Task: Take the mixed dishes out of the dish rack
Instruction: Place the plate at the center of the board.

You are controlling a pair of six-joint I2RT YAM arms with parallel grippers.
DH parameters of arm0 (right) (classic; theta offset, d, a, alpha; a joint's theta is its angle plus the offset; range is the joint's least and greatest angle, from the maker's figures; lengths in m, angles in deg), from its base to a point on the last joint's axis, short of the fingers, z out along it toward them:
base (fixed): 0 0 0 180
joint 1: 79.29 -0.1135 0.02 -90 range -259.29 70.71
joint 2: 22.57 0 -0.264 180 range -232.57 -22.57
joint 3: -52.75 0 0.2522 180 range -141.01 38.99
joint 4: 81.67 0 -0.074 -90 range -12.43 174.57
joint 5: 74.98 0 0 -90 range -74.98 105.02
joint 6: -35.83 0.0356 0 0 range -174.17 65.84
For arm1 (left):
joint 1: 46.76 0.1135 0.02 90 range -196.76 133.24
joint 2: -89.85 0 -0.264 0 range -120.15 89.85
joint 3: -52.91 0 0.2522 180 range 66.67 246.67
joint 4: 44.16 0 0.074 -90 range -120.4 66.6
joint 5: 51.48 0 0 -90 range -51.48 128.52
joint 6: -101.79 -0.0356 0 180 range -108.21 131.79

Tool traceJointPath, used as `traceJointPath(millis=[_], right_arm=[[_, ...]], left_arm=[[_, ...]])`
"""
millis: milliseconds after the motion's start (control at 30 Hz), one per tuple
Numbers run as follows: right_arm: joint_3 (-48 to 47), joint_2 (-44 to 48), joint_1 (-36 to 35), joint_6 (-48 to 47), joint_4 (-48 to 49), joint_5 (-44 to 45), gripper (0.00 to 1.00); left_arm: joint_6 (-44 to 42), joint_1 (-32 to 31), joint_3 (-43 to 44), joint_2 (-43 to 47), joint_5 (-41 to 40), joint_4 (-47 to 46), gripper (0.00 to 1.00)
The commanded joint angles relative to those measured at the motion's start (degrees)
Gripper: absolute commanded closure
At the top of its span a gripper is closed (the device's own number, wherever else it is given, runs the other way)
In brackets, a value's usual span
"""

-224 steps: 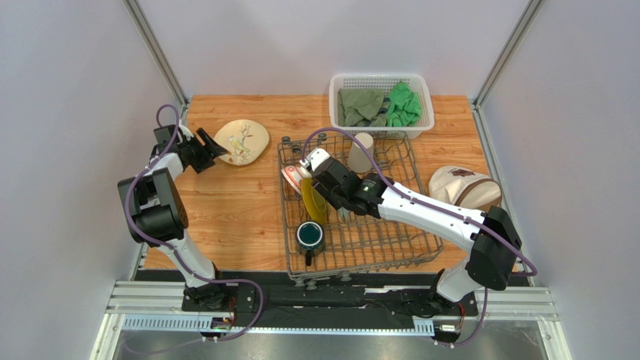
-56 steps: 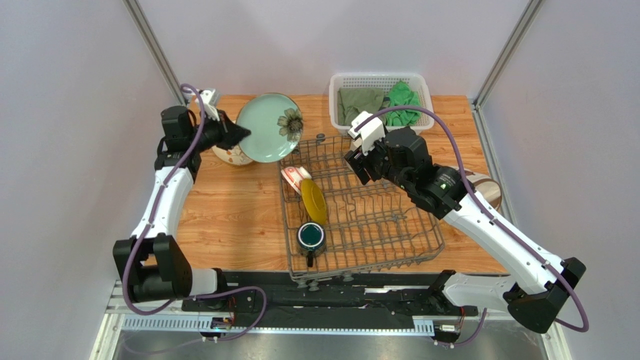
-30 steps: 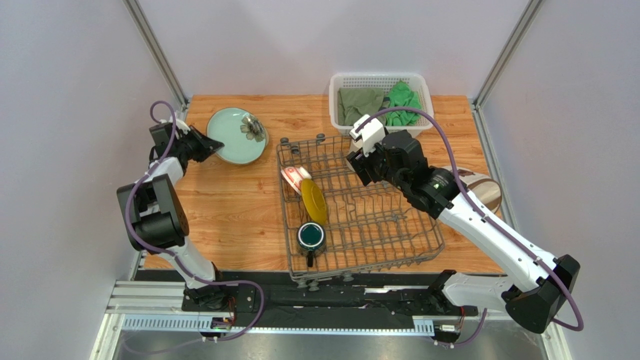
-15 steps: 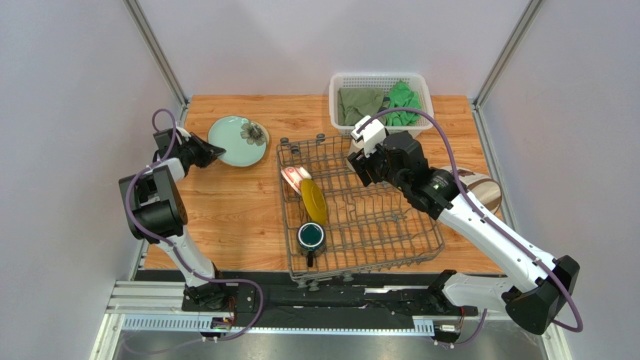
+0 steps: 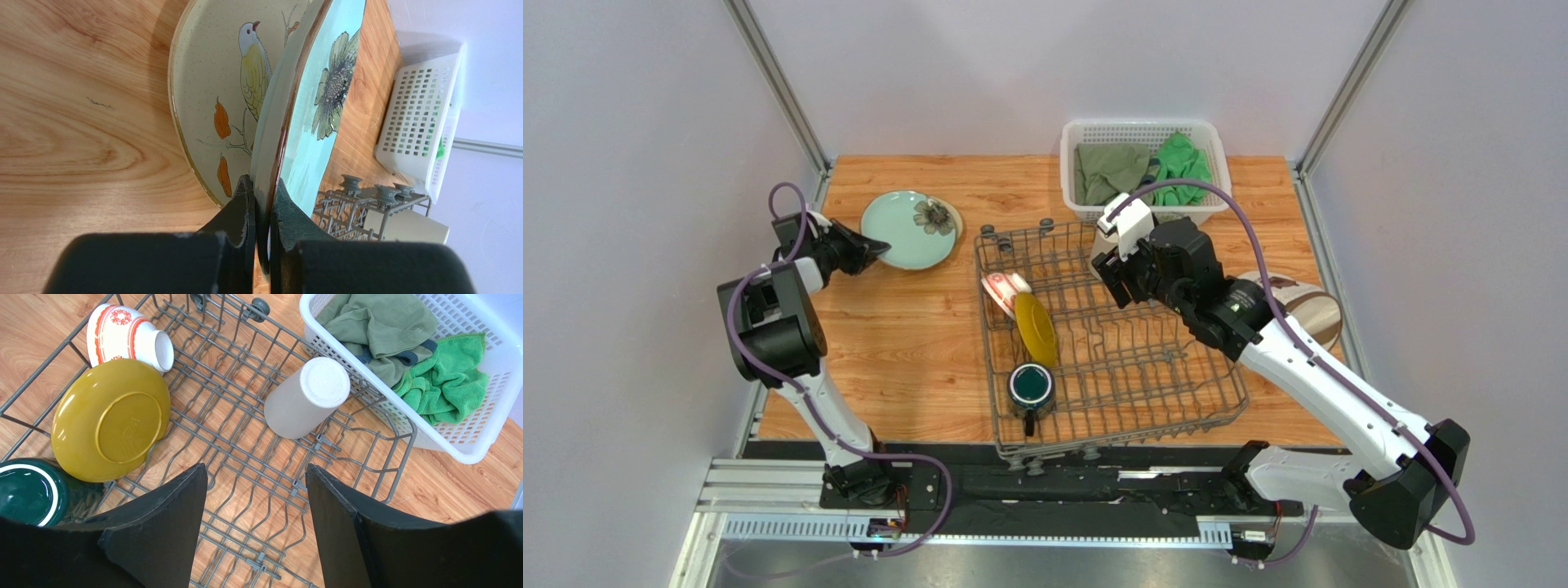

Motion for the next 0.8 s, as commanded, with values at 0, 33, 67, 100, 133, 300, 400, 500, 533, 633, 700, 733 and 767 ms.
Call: traceJointPath(millis=[0, 33, 67, 100, 133, 300, 400, 500, 533, 633, 700, 733, 767], right_arm=[[0.36, 1.57, 0.41, 0.8, 2.39, -0.86, 0.35], [0.45, 1.4, 0.41, 0.8, 2.47, -0.95, 0.35], [0.54, 1.57, 0.41, 0.89, 2.47, -0.95, 0.35], [0.63, 1.57, 0.41, 0.8, 2.56, -1.04, 0.35], [0.72, 1.49, 0.41, 0.89, 2.56, -1.04, 0.35], [0.89, 1.48, 0.41, 0.63, 2.56, -1.48, 0.35], [0.89, 1.22, 0.41, 0.62, 2.56, -1.74, 0.35], [0.89, 0.96, 0.5, 0.62, 2.56, -1.74, 0.35], [0.89, 0.96, 0.5, 0.54, 2.48, -1.92, 0.35], [1.07, 1.04, 0.41, 0.62, 2.56, -2.01, 0.35], [1.07, 1.13, 0.41, 0.54, 2.56, -2.01, 0.35], [1.24, 1.13, 0.41, 0.62, 2.56, -2.01, 0.35], [1.24, 1.22, 0.5, 0.54, 2.56, -2.01, 0.35]], left_arm=[[2.01, 0.63, 3.48, -0.69, 3.17, -5.33, 1.0], [2.19, 0.63, 3.65, -0.95, 3.17, -5.24, 1.0], [2.45, 0.72, 3.66, -1.13, 3.26, -5.32, 1.0], [2.45, 0.63, 3.74, -1.31, 3.26, -5.33, 0.99], [2.54, 0.63, 3.83, -1.57, 3.35, -5.33, 0.96], [2.98, 0.63, 4.09, -2.54, 3.79, -4.89, 0.83], [3.07, 0.63, 4.62, -3.06, 4.05, -4.27, 0.75], [2.89, 0.63, 4.71, -3.5, 4.05, -3.83, 0.69], [2.72, 0.72, 4.88, -3.51, 4.05, -3.74, 0.68], [2.54, 0.63, 4.97, -3.68, 4.05, -3.39, 0.68], [2.46, 0.63, 4.97, -3.68, 4.14, -3.13, 0.67], [2.28, 0.72, 4.97, -3.77, 4.14, -3.04, 0.66], [2.19, 0.63, 5.06, -3.77, 4.05, -2.87, 0.66]])
